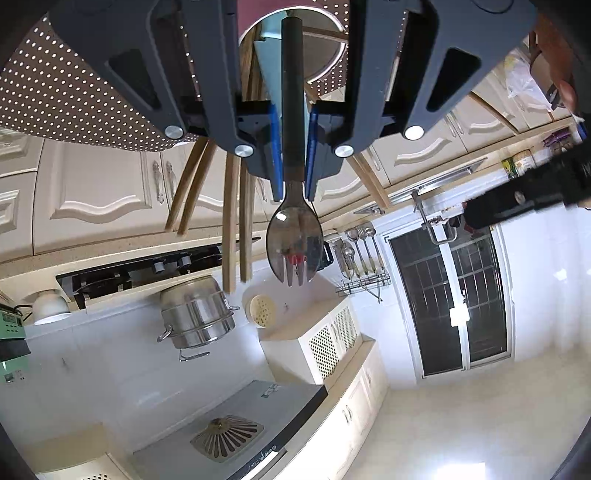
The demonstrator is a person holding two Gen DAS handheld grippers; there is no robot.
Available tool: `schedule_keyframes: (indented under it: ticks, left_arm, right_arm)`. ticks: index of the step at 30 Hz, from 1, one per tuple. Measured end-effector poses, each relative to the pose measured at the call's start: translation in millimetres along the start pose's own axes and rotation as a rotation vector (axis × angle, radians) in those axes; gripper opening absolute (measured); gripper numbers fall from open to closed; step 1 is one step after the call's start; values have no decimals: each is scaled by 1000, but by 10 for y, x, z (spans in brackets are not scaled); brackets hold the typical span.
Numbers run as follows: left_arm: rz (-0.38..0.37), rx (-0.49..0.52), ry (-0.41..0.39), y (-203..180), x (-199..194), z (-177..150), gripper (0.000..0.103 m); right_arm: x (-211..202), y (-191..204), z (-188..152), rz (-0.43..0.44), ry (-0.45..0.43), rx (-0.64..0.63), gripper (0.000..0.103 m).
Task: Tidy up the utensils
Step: 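Lower the knife and spoon into the pink cup and open both grippers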
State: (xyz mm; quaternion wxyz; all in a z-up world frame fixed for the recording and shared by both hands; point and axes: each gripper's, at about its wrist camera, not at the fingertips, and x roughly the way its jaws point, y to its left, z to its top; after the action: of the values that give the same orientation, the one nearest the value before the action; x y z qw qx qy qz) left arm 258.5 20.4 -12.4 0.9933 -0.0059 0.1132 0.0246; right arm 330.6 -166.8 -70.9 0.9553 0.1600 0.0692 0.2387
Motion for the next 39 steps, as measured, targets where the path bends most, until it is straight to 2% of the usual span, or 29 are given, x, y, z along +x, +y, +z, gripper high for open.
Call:
schedule_keyframes:
  ticks: [12,22,27,35,37,38,39]
  left_arm:
    - [-6,-50,55,194,142,-94,52]
    - [-1,-65,69,290,117,-156,52]
    - [-1,-65,81,316,72,-217,55]
    - [-10,-67,91,359,-52,-257,58]
    - [-15,-66,95,357,-110,-274,60]
    - [-19,-65,96,352,-138,-280,60]
    - [-23,-63,97,350,-170,-291,60]
  right_arm:
    - [21,79,-112,-2,19,-72,12]
    - [-177,206,-247,-19,47,-175,13]
    - [-226,285,-342,-23,94,-218,12]
    - [-299,269,-411,-63,152,-189,13]
    - [-329,287,-403,-77,156,-183,22]
    - [-359,302,-396,-84,152,-176,40]
    - [-401,320,-386,-87,142,-167,51]
